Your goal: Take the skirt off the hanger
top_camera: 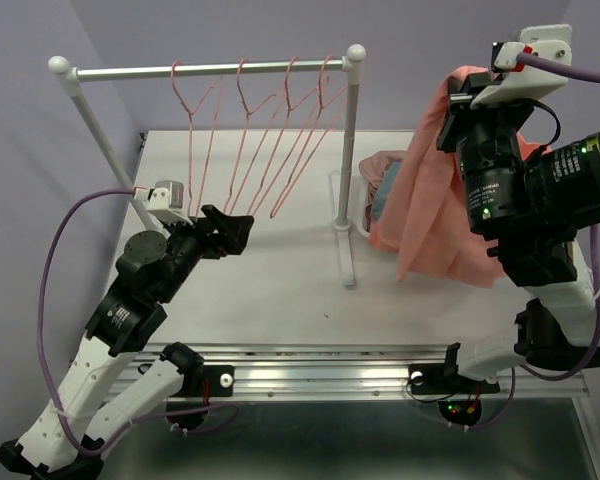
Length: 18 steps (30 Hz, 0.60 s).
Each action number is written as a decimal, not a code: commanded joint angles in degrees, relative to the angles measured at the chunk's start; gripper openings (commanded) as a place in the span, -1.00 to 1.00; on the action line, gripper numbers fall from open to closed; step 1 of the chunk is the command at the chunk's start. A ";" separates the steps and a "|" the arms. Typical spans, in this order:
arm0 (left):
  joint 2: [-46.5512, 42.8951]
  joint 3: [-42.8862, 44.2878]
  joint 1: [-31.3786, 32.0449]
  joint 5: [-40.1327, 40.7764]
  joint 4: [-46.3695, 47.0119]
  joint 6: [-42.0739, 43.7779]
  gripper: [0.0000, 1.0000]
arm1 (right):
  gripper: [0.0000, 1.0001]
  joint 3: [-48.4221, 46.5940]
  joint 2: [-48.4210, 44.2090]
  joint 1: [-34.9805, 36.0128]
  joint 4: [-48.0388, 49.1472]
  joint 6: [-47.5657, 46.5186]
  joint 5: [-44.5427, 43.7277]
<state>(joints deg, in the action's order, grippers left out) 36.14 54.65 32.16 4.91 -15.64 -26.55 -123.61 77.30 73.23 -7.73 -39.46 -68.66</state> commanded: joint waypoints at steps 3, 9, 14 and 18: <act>-2.56 -2.79 0.27 0.28 -2.90 -2.81 0.97 | -0.99 -9.62 7.59 -3.95 13.17 -17.93 9.94; -2.74 -2.18 0.18 3.96 -6.15 -2.55 0.97 | -0.99 -8.50 19.11 -32.48 13.35 -13.47 18.82; -2.04 -2.09 0.18 4.41 -7.12 -2.11 0.97 | -0.99 -2.43 16.14 -39.82 13.26 -2.30 27.24; -1.16 -2.88 0.18 5.20 -7.48 -2.02 0.97 | -0.99 -2.86 14.72 -43.52 13.26 -2.02 30.08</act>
<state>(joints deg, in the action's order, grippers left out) 34.00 52.01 32.16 8.69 -23.73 -28.97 -121.86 100.12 31.86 -3.46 -44.27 -44.73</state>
